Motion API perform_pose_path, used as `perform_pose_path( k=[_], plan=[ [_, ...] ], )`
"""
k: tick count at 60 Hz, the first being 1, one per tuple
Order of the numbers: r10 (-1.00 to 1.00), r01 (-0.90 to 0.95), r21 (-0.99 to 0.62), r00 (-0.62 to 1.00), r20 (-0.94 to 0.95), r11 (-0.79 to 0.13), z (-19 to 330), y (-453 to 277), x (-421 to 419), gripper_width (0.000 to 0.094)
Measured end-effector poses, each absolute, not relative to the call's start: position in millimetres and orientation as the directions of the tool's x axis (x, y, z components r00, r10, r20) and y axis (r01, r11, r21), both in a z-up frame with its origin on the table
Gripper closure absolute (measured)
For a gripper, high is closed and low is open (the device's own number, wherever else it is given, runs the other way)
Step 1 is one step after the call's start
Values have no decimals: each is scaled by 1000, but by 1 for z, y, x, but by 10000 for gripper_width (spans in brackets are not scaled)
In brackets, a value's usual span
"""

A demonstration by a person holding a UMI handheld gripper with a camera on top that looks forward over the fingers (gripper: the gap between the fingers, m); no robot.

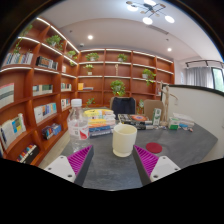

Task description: Pour water

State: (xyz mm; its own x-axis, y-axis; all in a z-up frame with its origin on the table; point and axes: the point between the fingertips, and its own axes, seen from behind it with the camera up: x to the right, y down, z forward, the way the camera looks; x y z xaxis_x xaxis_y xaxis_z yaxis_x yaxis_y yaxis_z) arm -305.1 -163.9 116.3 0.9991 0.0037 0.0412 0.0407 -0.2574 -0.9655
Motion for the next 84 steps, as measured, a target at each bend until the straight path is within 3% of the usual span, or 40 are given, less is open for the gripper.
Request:
perform_pose_path(
  k=[7,8,10,19,37,40,43,53,66,71,75,84],
  plan=[
    [68,18,-976,998,3,-219,116,-150,-344,91],
    [80,12,-976,997,-5,-219,132,-151,-329,89],
    [89,-7,-980,996,-25,-199,112,-148,-360,90],
    [107,-59,-988,991,-75,-141,117,-118,-406,90],
    [93,-42,-992,994,-53,-120,123,-55,-424,116],
    [86,-31,-993,995,-41,-110,124,-48,-424,182],
    [68,-9,-994,998,-17,-108,123,-43,-422,369],
    [85,14,-995,996,5,-101,123,-42,-426,521],
    [79,-69,-992,994,-77,-101,113,-38,-412,553],
    [73,-194,-973,976,-204,-125,116,-40,-410,552],
    [82,-396,-907,909,-409,-142,130,-41,-418,553],
    [156,-822,-552,532,-832,-143,173,-38,-425,553]
  ],
)
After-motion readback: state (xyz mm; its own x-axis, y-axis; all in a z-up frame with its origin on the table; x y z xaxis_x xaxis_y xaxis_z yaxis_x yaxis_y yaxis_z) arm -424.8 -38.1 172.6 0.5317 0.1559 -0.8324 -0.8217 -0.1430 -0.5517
